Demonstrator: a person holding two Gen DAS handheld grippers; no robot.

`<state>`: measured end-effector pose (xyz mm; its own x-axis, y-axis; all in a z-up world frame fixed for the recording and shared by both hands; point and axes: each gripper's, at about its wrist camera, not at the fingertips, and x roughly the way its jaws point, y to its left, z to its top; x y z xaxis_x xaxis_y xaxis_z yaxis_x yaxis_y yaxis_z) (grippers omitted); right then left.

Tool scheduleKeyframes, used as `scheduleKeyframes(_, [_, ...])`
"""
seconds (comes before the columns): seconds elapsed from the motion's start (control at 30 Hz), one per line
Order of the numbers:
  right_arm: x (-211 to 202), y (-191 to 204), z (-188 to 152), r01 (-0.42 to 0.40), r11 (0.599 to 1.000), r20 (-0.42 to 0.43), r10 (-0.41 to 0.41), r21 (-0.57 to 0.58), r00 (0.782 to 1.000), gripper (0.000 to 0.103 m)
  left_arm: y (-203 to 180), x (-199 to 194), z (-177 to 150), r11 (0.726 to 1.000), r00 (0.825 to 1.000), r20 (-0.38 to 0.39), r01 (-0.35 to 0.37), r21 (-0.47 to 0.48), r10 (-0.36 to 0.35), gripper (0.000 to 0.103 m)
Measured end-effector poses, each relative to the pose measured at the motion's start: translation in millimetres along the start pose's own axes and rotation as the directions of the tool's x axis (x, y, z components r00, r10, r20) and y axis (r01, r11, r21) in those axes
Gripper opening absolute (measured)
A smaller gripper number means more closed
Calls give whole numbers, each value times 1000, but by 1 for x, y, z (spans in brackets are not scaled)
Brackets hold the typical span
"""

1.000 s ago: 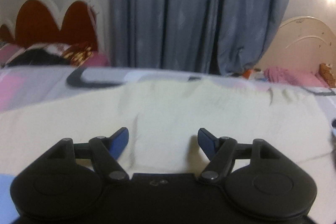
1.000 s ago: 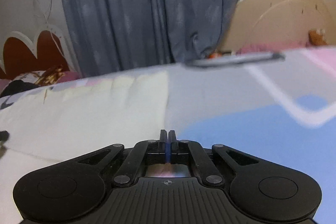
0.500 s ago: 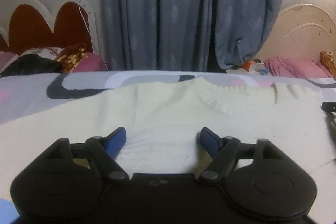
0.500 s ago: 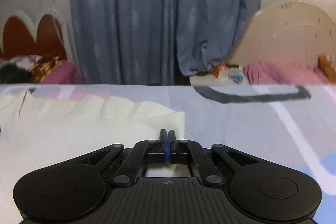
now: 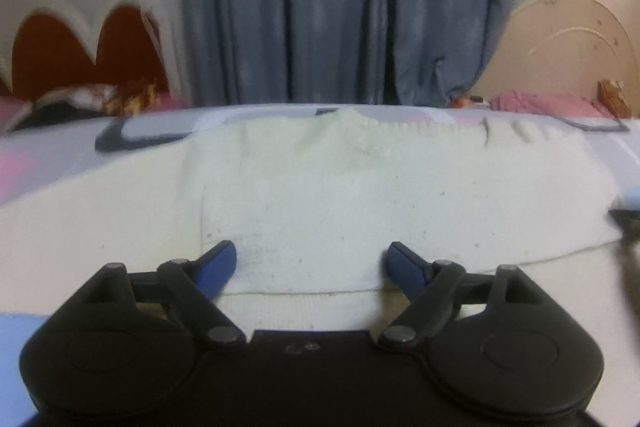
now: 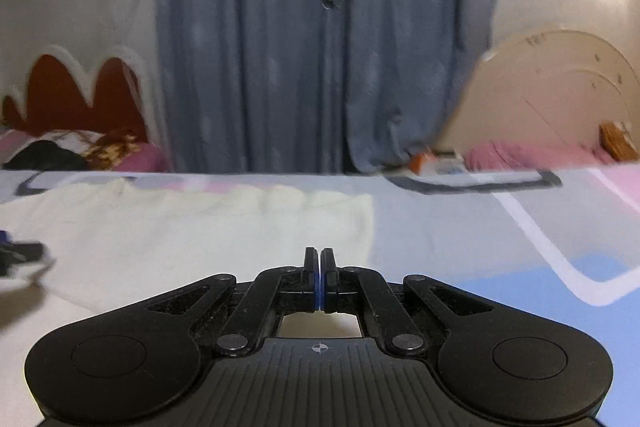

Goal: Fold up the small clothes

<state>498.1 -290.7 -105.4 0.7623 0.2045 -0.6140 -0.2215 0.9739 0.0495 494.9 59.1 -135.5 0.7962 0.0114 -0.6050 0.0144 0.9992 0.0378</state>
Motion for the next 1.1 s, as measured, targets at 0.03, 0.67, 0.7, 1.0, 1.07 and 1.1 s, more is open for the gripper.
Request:
scheduleKeyframes(0.03, [6, 4, -9, 7, 1000, -1, -7, -23, 1000, 0, 3, -4, 2, 1000, 1000, -3, 5, -19, -5, 82])
scheduleKeyframes(0.67, [-15, 13, -29, -20, 977, -19, 24, 211, 1000, 0, 315, -123, -102, 607, 976, 46, -97, -789, 215, 76])
scheduleKeyframes(0.7, [-16, 16, -28, -22, 977, -19, 26, 213, 999, 0, 327, -124, -106, 582, 975, 63, -74, -810, 212, 76])
scheduleKeyframes(1.0, [-34, 32, -7, 1, 970, 9, -3, 242, 1000, 0, 365, -109, -102, 490, 969, 90, -35, -871, 230, 59])
scheduleKeyframes(1.07, [-26, 23, 1, 31, 963, 0, -32, 266, 999, 0, 368, -107, -99, 491, 969, 68, -59, -869, 238, 44])
scheduleKeyframes(1.1, [-25, 20, 3, 35, 961, 1, -37, 273, 999, 0, 368, -105, -97, 496, 970, 52, -76, -865, 239, 15])
